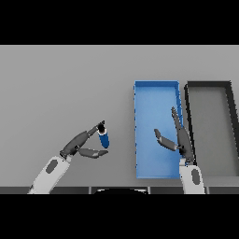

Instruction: Pick up the blue pipe and place it into the blue bin.

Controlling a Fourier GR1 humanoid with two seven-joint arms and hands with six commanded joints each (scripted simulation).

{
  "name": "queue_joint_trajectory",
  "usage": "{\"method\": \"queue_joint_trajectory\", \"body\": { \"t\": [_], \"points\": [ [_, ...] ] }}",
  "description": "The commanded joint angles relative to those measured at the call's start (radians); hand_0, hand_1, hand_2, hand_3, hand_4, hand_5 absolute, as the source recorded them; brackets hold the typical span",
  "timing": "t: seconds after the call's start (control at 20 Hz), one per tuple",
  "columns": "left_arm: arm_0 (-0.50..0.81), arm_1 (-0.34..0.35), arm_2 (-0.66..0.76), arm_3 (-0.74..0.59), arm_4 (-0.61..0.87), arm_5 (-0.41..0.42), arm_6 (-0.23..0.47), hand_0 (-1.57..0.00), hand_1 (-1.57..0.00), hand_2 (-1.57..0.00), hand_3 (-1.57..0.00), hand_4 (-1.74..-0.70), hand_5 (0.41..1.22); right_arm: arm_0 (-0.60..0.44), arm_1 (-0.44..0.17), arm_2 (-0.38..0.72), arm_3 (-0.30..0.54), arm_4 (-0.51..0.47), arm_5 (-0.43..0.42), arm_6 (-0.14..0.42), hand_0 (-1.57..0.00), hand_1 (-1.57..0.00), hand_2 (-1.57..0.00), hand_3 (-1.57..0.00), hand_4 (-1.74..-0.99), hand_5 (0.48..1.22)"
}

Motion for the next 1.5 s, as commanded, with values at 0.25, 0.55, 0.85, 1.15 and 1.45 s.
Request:
{"method": "queue_joint_trajectory", "body": {
  "t": [0.25, 0.55, 0.85, 1.15, 1.45],
  "points": [
    [-0.058, -0.071, -0.028, 0.108, -0.074, 0.036, -0.014, 0.00, 0.00, 0.00, 0.00, -1.06, 0.425, 0.007, -0.014, -0.012, -0.012, -0.014, 0.008, -0.012, 0.00, 0.00, 0.00, 0.00, -1.222, 0.642],
    [-0.089, -0.153, -0.018, 0.160, -0.036, 0.033, -0.043, 0.00, 0.00, -0.05, -0.04, -1.14, 0.502, 0.021, -0.005, -0.002, -0.016, 0.009, -0.006, -0.028, 0.00, 0.00, 0.00, 0.00, -1.210, 0.653],
    [-0.068, -0.210, 0.000, 0.178, 0.028, 0.025, -0.059, -0.80, -0.92, -1.01, -1.03, -1.50, 0.972, 0.021, -0.007, -0.009, -0.017, -0.006, -0.001, -0.033, 0.00, 0.00, 0.00, 0.00, -1.224, 0.658],
    [-0.060, -0.220, -0.032, 0.134, -0.020, 0.068, -0.102, -1.37, -1.40, -1.42, -1.42, -1.50, 1.156, -0.001, 0.003, -0.006, 0.004, -0.014, 0.007, -0.007, 0.00, 0.00, 0.00, 0.00, -1.221, 0.638],
    [-0.080, -0.243, -0.006, 0.055, -0.015, 0.074, -0.132, -1.52, -1.53, -1.53, -1.53, -1.47, 1.204, -0.009, -0.005, -0.020, 0.012, -0.022, 0.005, -0.007, 0.00, 0.00, 0.00, 0.00, -1.226, 0.636]
  ]
}}
